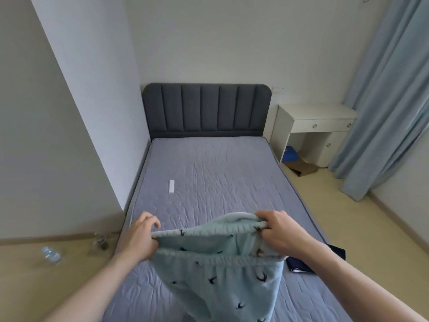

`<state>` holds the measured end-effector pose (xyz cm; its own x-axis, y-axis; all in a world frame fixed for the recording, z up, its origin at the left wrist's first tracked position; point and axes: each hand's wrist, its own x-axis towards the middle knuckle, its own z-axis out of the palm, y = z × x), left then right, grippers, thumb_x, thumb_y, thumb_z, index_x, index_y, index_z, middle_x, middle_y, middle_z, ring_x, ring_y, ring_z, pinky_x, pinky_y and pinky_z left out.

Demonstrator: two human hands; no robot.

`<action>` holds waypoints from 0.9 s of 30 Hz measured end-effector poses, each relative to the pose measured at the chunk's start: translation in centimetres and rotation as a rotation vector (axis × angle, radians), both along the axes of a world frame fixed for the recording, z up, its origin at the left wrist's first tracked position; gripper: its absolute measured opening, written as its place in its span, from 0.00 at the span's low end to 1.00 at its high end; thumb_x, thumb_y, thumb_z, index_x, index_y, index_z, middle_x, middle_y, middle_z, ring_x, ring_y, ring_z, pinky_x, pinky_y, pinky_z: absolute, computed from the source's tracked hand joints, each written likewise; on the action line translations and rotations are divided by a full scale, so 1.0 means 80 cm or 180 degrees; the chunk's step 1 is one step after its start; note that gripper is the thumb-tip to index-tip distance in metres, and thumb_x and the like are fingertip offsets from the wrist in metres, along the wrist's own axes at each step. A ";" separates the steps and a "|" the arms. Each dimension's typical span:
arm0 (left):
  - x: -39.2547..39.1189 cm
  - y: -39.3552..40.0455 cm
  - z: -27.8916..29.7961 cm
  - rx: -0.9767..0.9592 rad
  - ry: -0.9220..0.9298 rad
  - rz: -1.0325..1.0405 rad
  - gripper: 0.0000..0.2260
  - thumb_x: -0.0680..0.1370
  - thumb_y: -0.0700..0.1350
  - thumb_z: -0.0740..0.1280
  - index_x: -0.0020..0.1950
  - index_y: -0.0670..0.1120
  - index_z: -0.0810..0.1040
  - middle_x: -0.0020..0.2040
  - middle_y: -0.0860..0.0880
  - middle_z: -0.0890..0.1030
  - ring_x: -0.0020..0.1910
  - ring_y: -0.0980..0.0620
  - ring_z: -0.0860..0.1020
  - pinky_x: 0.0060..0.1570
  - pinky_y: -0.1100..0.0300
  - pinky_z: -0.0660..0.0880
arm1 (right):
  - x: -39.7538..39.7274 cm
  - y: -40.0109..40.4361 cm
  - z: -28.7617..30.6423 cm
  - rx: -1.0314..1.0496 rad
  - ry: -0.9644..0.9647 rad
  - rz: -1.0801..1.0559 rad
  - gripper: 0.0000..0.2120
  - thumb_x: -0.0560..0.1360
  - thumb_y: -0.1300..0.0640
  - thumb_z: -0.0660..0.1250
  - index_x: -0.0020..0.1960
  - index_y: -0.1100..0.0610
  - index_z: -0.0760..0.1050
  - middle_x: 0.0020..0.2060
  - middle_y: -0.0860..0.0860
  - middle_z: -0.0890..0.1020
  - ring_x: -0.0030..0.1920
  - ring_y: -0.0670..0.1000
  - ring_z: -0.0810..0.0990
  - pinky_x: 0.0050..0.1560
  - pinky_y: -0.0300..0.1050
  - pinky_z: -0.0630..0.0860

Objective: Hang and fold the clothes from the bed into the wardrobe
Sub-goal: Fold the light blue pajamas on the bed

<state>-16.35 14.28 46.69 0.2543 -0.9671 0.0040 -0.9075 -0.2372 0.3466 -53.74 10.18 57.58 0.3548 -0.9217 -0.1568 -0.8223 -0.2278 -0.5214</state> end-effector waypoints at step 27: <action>-0.015 -0.195 0.150 0.0370 0.3412 0.1115 0.19 0.83 0.38 0.49 0.70 0.43 0.72 0.62 0.40 0.81 0.41 0.43 0.84 0.37 0.48 0.84 | -0.044 -0.220 0.028 0.0595 -0.1175 -0.1809 0.12 0.83 0.61 0.61 0.63 0.64 0.78 0.58 0.62 0.78 0.48 0.62 0.83 0.44 0.56 0.86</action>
<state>-17.55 -1.32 58.71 0.3294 -0.8223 -0.4641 -0.0332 -0.5013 0.8647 -57.25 -7.41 59.82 -0.1135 -0.9495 -0.2927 -0.5491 0.3054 -0.7779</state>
